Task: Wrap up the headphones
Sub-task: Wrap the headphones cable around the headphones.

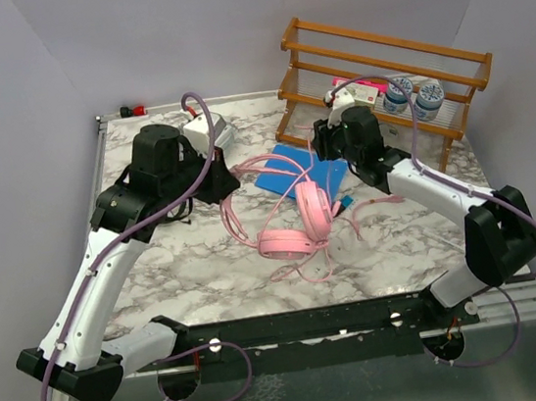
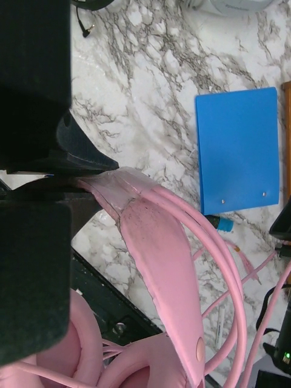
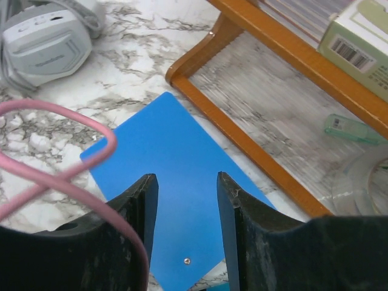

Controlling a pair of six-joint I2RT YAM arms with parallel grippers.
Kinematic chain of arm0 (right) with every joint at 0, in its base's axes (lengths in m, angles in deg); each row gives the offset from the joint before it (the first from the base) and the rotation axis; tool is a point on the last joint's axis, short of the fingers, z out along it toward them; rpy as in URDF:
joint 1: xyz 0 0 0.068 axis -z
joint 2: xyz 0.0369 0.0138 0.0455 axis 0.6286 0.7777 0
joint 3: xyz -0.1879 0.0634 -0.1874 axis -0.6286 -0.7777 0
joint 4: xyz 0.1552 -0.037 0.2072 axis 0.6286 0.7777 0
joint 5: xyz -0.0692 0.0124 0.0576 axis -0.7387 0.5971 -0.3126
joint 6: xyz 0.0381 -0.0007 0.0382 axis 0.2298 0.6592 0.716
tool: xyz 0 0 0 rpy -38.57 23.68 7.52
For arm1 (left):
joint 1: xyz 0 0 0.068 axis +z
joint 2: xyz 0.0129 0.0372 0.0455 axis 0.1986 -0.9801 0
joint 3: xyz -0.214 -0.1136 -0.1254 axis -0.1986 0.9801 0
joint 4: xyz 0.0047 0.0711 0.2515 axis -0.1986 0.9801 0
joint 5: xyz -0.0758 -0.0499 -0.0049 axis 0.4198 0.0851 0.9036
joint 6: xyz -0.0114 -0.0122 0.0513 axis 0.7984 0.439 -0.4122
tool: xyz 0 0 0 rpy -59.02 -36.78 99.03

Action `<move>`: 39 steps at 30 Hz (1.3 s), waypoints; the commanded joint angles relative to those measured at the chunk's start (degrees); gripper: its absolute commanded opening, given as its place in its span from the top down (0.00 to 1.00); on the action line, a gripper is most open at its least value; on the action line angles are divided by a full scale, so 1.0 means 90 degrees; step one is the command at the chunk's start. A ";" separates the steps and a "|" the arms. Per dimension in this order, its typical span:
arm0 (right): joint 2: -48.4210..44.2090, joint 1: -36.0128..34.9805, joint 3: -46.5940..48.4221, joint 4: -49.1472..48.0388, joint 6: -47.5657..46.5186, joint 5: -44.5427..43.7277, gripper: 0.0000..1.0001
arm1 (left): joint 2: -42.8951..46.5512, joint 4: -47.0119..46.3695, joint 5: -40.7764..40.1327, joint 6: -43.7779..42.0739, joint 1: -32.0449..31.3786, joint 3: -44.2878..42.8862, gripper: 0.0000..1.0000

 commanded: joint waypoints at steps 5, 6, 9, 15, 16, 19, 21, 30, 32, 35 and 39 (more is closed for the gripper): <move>0.0363 0.0342 0.0357 -0.0092 0.0583 -0.0923 0.42 | 0.0038 0.0222 0.0724 0.0296 -0.0033 -0.0406 1.00; 0.0347 0.0393 0.0429 -0.0014 0.0575 -0.1034 0.42 | -0.0003 0.0372 0.0199 0.0237 -0.0033 -0.0414 1.00; 0.0124 0.0437 0.0570 -0.0003 0.0393 -0.1554 0.45 | -0.0086 0.0655 -0.1413 0.0141 -0.0033 -0.0297 1.00; -0.0507 0.0439 0.0644 -0.0155 -0.0056 -0.2267 0.53 | -0.0063 0.0514 -0.2832 0.0073 -0.0033 0.0002 1.00; -0.0572 0.0439 0.0655 -0.0153 -0.0155 -0.2368 0.55 | -0.0060 0.0452 -0.2853 0.0050 -0.0033 0.0041 1.00; -0.0712 0.0443 0.0740 -0.0140 -0.0314 -0.2547 0.69 | -0.0072 0.0329 -0.2956 -0.0053 -0.0033 0.0174 1.00; -0.0787 0.0439 0.0865 -0.0102 -0.0569 -0.2410 0.81 | -0.0126 0.0279 -0.3034 -0.0113 -0.0033 0.0267 1.00; -0.0528 0.0436 0.1982 0.0415 -0.1076 -0.1733 0.94 | -0.0289 0.0144 -0.1134 -0.0269 -0.0033 0.0587 1.00; -0.0348 0.0433 0.2026 0.0364 -0.1118 -0.1767 0.94 | -0.0322 0.0107 -0.0545 -0.0222 -0.0033 0.0607 1.00; -0.0005 0.0446 0.2012 0.0211 -0.1061 -0.1787 0.94 | -0.0323 0.0039 0.0240 -0.0118 -0.0036 0.0634 1.00; 0.0451 0.0449 0.1977 0.0357 -0.0620 -0.1720 0.99 | -0.0257 0.0010 0.0606 0.0221 -0.0033 0.0449 1.00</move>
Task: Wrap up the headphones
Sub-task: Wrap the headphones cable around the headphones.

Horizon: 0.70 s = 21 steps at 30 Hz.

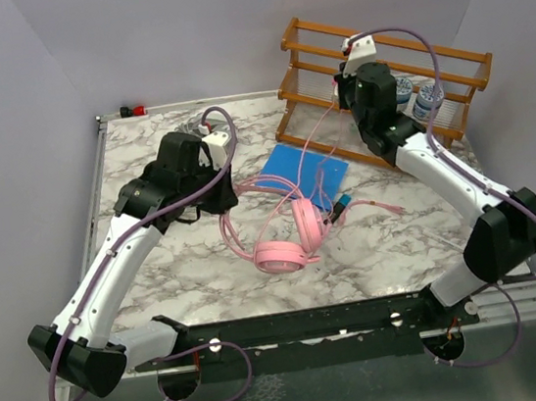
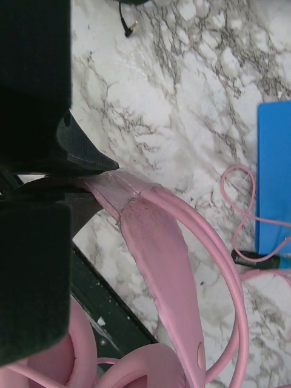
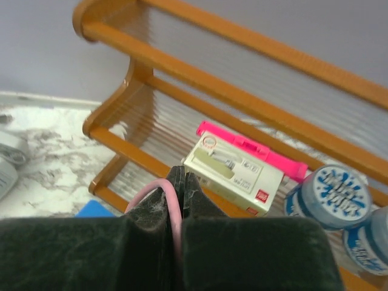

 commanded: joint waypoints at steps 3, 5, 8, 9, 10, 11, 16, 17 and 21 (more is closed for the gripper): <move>0.0452 0.0102 -0.0510 0.0008 0.0910 0.0371 0.99 | 0.0207 -0.0412 0.1391 0.0629 -0.0011 -0.0392 1.00; 0.0422 0.0167 -0.0958 -0.0288 0.1275 0.0967 0.99 | 0.0203 -0.0542 0.1572 0.0782 -0.0002 -0.0433 1.00; 0.0477 0.0170 -0.1538 -0.0656 0.1622 0.1820 0.99 | 0.0072 -0.0693 0.1917 0.1244 0.0098 -0.0635 1.00; 0.0482 0.0163 -0.1767 -0.0834 0.1683 0.2136 0.99 | -0.0003 -0.0708 0.1987 0.1487 0.0171 -0.0789 1.00; 0.0465 0.0167 -0.1991 -0.1075 0.1740 0.2475 0.99 | -0.0104 -0.0718 0.2138 0.1690 0.0269 -0.0989 1.00; 0.0434 0.0170 -0.2253 -0.1337 0.1750 0.2851 0.99 | -0.0191 -0.0742 0.2291 0.1929 0.0388 -0.1176 1.00; 0.0032 0.0163 -0.3569 -0.2733 0.2118 0.4062 0.99 | -0.0486 -0.1686 0.3410 0.3347 0.1118 -0.1683 1.00; -0.0096 0.0161 -0.3834 -0.3034 0.2176 0.4239 0.99 | -0.0497 -0.2029 0.3586 0.3734 0.1254 -0.1629 1.00; -0.0417 0.0091 -0.4670 -0.4102 0.2477 0.4790 0.99 | -0.0543 -0.3289 0.3646 0.5274 0.1779 -0.1365 1.00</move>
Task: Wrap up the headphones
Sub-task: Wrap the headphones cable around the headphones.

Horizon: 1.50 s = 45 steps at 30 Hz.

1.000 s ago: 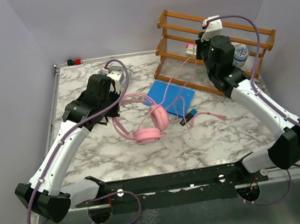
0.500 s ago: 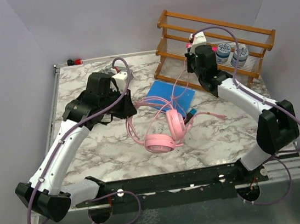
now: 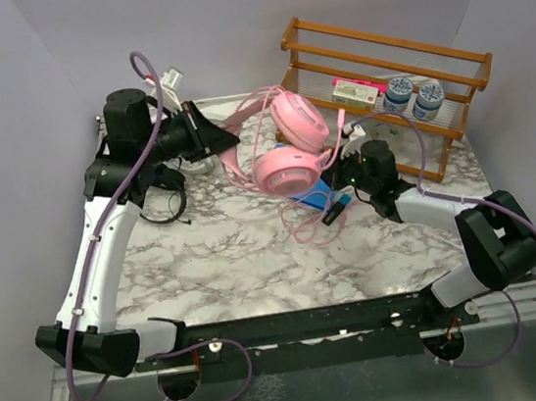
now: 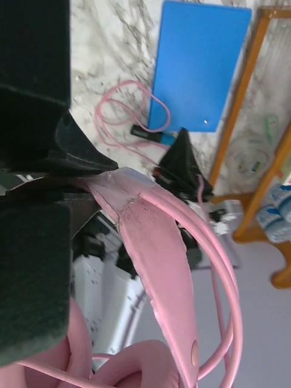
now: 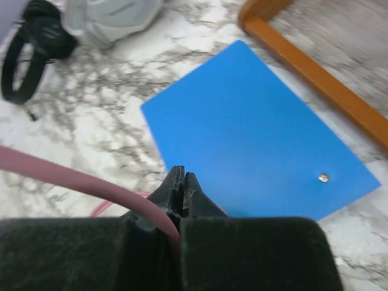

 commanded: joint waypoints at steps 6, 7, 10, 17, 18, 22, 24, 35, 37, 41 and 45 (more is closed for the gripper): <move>-0.0576 -0.1028 -0.1029 -0.1571 0.0145 0.1015 0.99 | -0.0202 -0.1930 -0.0524 0.3461 0.0711 -0.0302 1.00; -0.0603 -0.1243 -0.1102 -0.1618 0.0155 0.0931 0.99 | -0.0194 -0.1915 -0.0814 0.3604 0.0711 -0.0339 1.00; -0.0719 -0.1768 -0.1241 -0.1780 0.0257 0.0897 0.99 | -0.0186 -0.1729 -0.1771 0.3717 0.0711 -0.0458 1.00; -0.1574 -0.2705 -0.0934 -0.1070 0.0200 0.1475 0.99 | 0.0172 -0.0981 -0.5020 0.3097 0.0711 -0.0228 1.00; -0.1658 -0.2723 -0.0755 -0.0849 0.0224 0.1760 0.99 | 0.0276 -0.0976 -0.5457 0.3005 0.0711 -0.0078 1.00; -0.1875 -0.2750 0.0081 0.0318 0.0185 0.2696 0.99 | 0.0575 -0.0948 -0.6927 0.2756 0.0711 0.0509 1.00; -0.1773 -0.2759 0.0651 0.1119 0.0064 0.3170 0.99 | 0.0600 -0.0858 -0.7473 0.2697 0.0706 0.0653 1.00; -0.1525 -0.2866 0.2387 0.3917 -0.0731 0.3894 0.99 | -0.0172 0.0085 -0.9269 0.2075 0.0426 0.0285 1.00; -0.1338 -0.2866 0.2609 0.4339 -0.0923 0.3987 0.99 | -0.0258 0.0183 -0.9483 0.2112 0.0325 0.0237 1.00; -0.1199 -0.2944 0.2724 0.4420 -0.0946 0.4176 0.99 | -0.0573 0.0426 -0.9998 0.2125 -0.0053 0.0041 1.00; -0.1354 -0.2945 0.2980 0.4534 -0.1049 0.3776 0.99 | -0.0966 0.0551 -1.0671 0.1552 -0.0602 -0.0167 1.00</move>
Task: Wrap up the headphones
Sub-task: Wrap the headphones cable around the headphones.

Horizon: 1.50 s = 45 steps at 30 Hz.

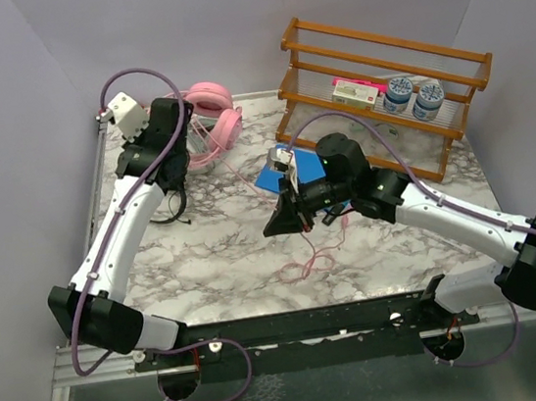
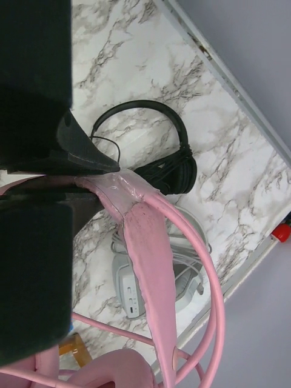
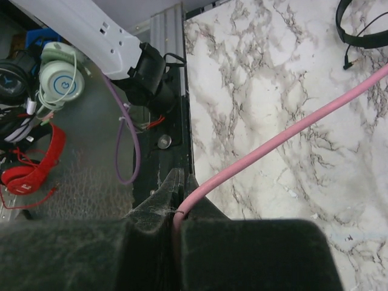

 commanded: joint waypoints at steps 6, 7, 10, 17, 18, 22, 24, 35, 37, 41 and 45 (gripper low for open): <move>-0.0329 -0.0091 0.1159 0.1238 -0.1149 -0.1854 0.99 | -0.0701 -0.0432 -0.2004 -0.1874 -0.1146 -0.0530 1.00; -0.0358 -0.0095 0.1219 0.1262 -0.1298 -0.2266 0.99 | -0.0727 -0.0464 -0.2007 -0.2165 -0.1244 -0.0459 1.00; -0.0477 -0.0096 0.1198 0.1023 -0.1648 -0.3526 0.99 | -0.0701 -0.0642 -0.1850 -0.3004 -0.1541 -0.0124 1.00; -0.0712 -0.0096 0.0553 -0.0247 -0.1832 -0.5988 0.99 | -0.0227 -0.0949 -0.1173 -0.3934 -0.2061 0.0865 1.00; -0.0745 -0.0098 0.0457 -0.0436 -0.1823 -0.6150 0.99 | -0.0108 -0.1031 -0.0985 -0.4021 -0.2100 0.1011 1.00; -0.0764 -0.0098 0.0081 -0.1161 -0.1913 -0.6782 0.98 | 0.0398 -0.1239 0.0202 -0.4390 -0.2195 0.1479 1.00; -0.0650 -0.0094 0.0033 -0.1326 -0.2005 -0.7033 0.97 | 0.0658 -0.1284 0.1013 -0.4546 -0.2220 0.1625 1.00; 0.0157 0.0123 0.0383 -0.1441 -0.2195 -0.7666 0.90 | 0.1647 -0.0965 0.3892 -0.5177 -0.2275 0.2004 1.00; 0.0278 0.0365 0.0496 -0.1263 -0.2014 -0.7583 0.90 | 0.1795 -0.0916 0.3872 -0.5188 -0.2272 0.2023 1.00; 0.0290 0.0904 0.0397 -0.1211 -0.1563 -0.6687 0.91 | 0.1906 -0.0586 0.3836 -0.5019 -0.2268 0.1848 1.00; 0.0412 0.1225 0.0051 -0.1425 -0.1159 -0.6126 0.91 | 0.2057 -0.0408 0.4593 -0.4840 -0.2267 0.1587 1.00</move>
